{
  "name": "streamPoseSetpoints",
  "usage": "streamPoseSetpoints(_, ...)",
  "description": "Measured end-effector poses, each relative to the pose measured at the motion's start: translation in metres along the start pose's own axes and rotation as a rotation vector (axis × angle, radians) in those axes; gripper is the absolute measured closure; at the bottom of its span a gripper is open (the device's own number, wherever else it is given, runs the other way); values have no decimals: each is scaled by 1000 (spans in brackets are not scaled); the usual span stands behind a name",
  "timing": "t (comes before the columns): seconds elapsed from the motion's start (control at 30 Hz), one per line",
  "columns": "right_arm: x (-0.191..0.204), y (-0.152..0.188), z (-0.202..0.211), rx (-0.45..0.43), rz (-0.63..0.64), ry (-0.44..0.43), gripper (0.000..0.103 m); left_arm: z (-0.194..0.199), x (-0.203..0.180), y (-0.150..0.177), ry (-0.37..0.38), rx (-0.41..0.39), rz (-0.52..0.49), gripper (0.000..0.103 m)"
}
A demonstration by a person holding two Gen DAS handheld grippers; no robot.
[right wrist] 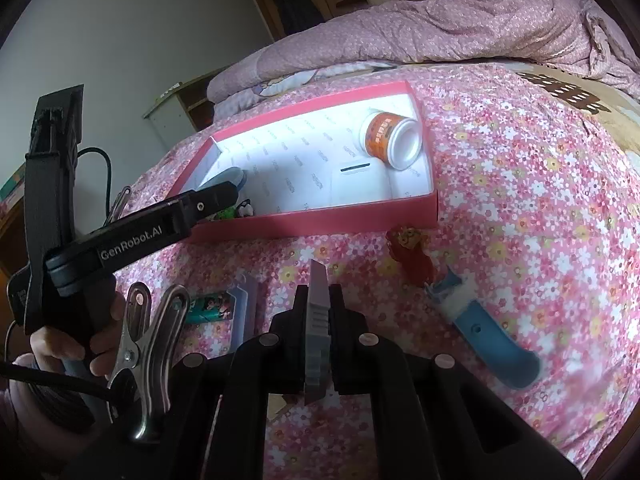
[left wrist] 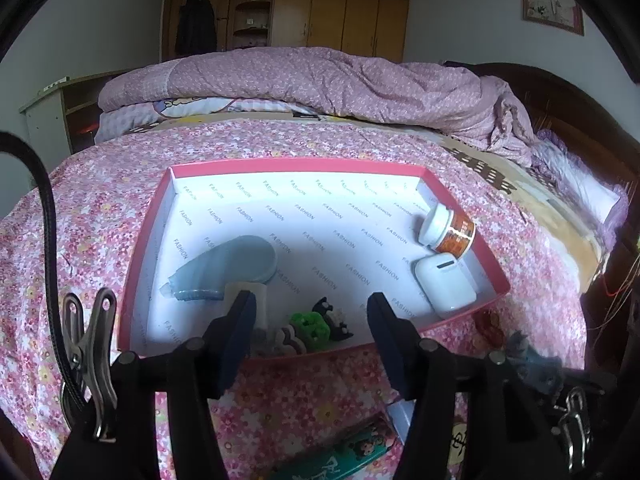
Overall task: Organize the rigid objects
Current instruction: 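Lower the green figurine into the tray with the left tool while the right tool places the gray plate there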
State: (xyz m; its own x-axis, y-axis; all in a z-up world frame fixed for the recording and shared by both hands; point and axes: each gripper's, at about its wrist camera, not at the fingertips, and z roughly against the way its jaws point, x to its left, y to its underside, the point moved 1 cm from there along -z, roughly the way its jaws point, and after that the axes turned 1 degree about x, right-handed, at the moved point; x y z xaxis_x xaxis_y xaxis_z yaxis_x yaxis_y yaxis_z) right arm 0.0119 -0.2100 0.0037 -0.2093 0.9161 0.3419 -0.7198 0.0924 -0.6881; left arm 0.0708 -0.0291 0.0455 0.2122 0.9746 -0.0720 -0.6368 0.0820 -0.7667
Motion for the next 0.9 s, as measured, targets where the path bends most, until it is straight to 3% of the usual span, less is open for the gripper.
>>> streamPoseSetpoints(0.33,15,-26,-3,1,54,4,93,9,5,5,-32,-5,5,40)
streamPoseSetpoints(0.9,25,-82,-43,30,72,-18,93,11,7,9,-52,1,3,40)
